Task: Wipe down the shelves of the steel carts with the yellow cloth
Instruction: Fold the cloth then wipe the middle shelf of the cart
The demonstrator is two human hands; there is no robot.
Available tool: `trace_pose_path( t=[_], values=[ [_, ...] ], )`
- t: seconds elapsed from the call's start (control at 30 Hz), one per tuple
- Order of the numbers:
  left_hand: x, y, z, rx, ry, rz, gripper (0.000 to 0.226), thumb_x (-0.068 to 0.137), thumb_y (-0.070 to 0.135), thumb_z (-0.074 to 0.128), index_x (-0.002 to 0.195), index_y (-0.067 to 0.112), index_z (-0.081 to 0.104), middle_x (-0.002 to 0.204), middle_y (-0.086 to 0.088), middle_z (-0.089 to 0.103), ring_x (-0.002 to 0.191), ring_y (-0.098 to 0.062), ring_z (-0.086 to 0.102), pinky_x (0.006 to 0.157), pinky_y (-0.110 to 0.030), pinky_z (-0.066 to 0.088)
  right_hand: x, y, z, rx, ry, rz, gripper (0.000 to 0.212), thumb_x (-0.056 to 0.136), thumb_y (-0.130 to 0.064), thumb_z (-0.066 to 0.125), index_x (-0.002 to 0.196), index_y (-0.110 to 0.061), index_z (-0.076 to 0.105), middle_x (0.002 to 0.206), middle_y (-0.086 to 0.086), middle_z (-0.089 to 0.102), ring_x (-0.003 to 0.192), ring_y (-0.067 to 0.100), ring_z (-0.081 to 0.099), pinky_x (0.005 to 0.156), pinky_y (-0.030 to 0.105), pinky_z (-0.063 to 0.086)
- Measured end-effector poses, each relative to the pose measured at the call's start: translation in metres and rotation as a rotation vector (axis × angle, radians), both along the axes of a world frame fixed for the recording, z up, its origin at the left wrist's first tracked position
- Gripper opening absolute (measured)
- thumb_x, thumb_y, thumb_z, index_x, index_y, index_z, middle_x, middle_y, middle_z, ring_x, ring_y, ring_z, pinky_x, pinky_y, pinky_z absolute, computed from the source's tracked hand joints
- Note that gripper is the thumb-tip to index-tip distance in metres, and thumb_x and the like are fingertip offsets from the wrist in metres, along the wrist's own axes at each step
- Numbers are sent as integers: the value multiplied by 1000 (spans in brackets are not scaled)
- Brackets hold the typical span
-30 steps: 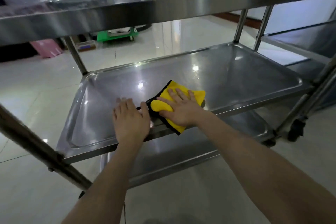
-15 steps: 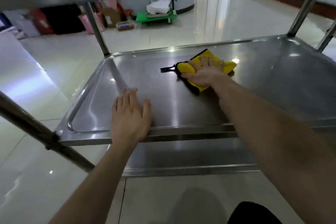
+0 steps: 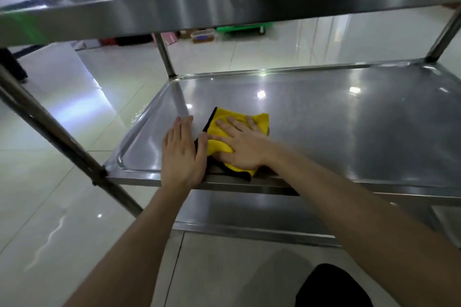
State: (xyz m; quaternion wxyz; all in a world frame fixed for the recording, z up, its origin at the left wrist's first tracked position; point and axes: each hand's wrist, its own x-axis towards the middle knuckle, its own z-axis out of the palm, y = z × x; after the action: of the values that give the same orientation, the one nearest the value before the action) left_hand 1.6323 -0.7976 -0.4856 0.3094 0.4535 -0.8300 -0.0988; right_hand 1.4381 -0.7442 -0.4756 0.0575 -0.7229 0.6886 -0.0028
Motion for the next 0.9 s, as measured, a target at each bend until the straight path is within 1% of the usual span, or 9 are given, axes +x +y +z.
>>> trace_pose_path(
  t=[0.17, 0.27, 0.37, 0.47, 0.57, 0.63, 0.73, 0.8, 0.9],
  values=[
    [2, -10, -4, 22, -111, -24, 67, 109, 67, 23, 155, 22, 43, 164, -7, 47, 158, -24, 33, 132, -50, 24, -62, 76, 4, -17, -73, -103, 65, 105, -73, 30, 165, -60, 8, 180, -11, -7, 166, 18, -10, 132, 55, -8],
    [1, -7, -3, -40, -148, -19, 69, 108, 71, 20, 147, 22, 48, 152, -7, 54, 147, -28, 45, 128, -51, 28, -117, 122, 4, -5, -76, -319, 68, 103, -77, 27, 165, -59, 5, 179, -10, -10, 166, 18, -11, 132, 55, -8],
    [-27, 16, 6, -82, -95, -35, 63, 110, 67, 24, 141, 21, 54, 147, -7, 58, 143, -28, 50, 127, -52, 31, -129, 139, -3, -14, -74, -511, 78, 96, -89, 20, 165, -58, 1, 179, -8, -13, 166, 22, -13, 130, 60, -10],
    [-92, 57, 22, -68, -5, -132, 59, 111, 61, 28, 137, 19, 59, 141, -5, 61, 137, -24, 52, 124, -47, 35, -118, 131, -6, -40, -64, -522, 86, 90, -94, 16, 166, -57, 0, 180, -2, -12, 166, 28, -13, 127, 66, -12],
    [-142, 93, 23, -29, 9, -192, 60, 109, 55, 29, 137, 13, 61, 140, -8, 62, 136, -28, 54, 122, -46, 36, -122, 131, -5, -56, -68, -490, 83, 92, -91, 16, 166, -57, 2, 180, 2, -10, 166, 30, -11, 127, 68, -11],
    [-153, 101, 9, -39, -91, -198, 58, 113, 49, 28, 144, 10, 56, 149, -12, 57, 145, -32, 48, 125, -51, 31, -130, 134, -7, -58, -66, -460, 79, 94, -87, 16, 166, -57, 3, 181, -1, -7, 166, 27, -9, 128, 66, -8],
    [-155, 94, -4, 77, -168, -150, 68, 113, 55, 26, 157, 6, 43, 163, -20, 43, 159, -35, 30, 131, -55, 21, -160, 128, -10, -75, -62, -436, 76, 96, -86, 19, 165, -58, 8, 180, -9, -2, 167, 21, -4, 130, 61, -6],
    [-155, 93, -6, 95, -216, -155, 73, 112, 58, 22, 161, 7, 37, 169, -19, 36, 163, -33, 22, 133, -54, 16, -199, 125, -7, -47, -76, -493, 76, 97, -86, 23, 166, -57, 9, 180, -12, -4, 166, 18, -4, 131, 57, -6],
    [-154, 96, -4, 124, -198, -183, 74, 112, 60, 18, 164, 9, 32, 173, -16, 31, 165, -28, 17, 135, -54, 13, -267, 124, -3, -19, -77, -679, 78, 96, -85, 24, 167, -55, 7, 180, -12, -6, 166, 19, -7, 131, 58, -8]
  ],
)
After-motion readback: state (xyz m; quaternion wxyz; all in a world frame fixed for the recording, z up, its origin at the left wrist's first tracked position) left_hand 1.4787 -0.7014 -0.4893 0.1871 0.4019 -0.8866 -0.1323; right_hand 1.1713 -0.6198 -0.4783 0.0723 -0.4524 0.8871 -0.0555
